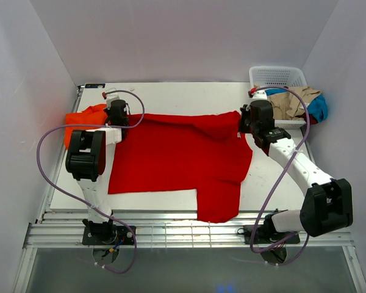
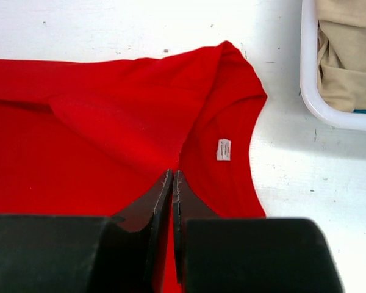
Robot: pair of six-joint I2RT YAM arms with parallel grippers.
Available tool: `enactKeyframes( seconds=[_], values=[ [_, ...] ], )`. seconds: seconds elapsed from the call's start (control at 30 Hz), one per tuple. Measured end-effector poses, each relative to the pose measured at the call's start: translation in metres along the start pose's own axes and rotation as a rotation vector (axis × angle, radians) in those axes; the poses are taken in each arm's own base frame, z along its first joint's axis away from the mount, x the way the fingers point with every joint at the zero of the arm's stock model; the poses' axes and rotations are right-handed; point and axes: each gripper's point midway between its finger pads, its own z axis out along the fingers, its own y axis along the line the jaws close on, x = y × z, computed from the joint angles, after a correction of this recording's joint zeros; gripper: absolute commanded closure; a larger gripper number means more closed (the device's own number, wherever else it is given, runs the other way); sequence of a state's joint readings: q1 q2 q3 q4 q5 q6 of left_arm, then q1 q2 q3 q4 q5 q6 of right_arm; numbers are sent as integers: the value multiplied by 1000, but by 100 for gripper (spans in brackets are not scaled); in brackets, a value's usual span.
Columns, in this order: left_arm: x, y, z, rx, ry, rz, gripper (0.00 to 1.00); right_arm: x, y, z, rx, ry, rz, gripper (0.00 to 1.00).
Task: Fold and stack the t-shirts
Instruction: Fold the flattened tshirt in 1/3 of the way
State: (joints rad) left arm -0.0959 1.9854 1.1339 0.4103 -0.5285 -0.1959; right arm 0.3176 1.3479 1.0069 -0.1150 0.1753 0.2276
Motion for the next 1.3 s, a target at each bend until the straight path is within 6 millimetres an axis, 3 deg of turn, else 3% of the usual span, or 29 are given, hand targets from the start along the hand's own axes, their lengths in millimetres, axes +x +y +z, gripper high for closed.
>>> enactKeyframes(
  seconds=[0.23,0.5,0.73,0.93,1.0,1.13,1.23,1.3],
  values=[
    [13,10,-5,-17,0,30,100,1,-1,-20,4,-8,-2,92],
    [10,12,-6,-35,-25,38,100,-8,-3,-37,18,-42,3,92],
    [33,16,-14,-46,12,67,100,21,-14,-36,62,36,3,92],
    [53,19,-22,-49,45,79,100,33,-22,-36,103,63,8,92],
    [58,19,-25,-51,52,85,93,42,-26,-36,118,86,10,92],
    [61,22,-31,-83,48,100,51,58,-30,-37,138,131,17,92],
    [58,28,-42,-148,24,101,40,66,-34,-40,157,159,18,92],
    [54,32,-53,-184,0,96,38,72,-37,-42,176,176,18,92]
  ],
)
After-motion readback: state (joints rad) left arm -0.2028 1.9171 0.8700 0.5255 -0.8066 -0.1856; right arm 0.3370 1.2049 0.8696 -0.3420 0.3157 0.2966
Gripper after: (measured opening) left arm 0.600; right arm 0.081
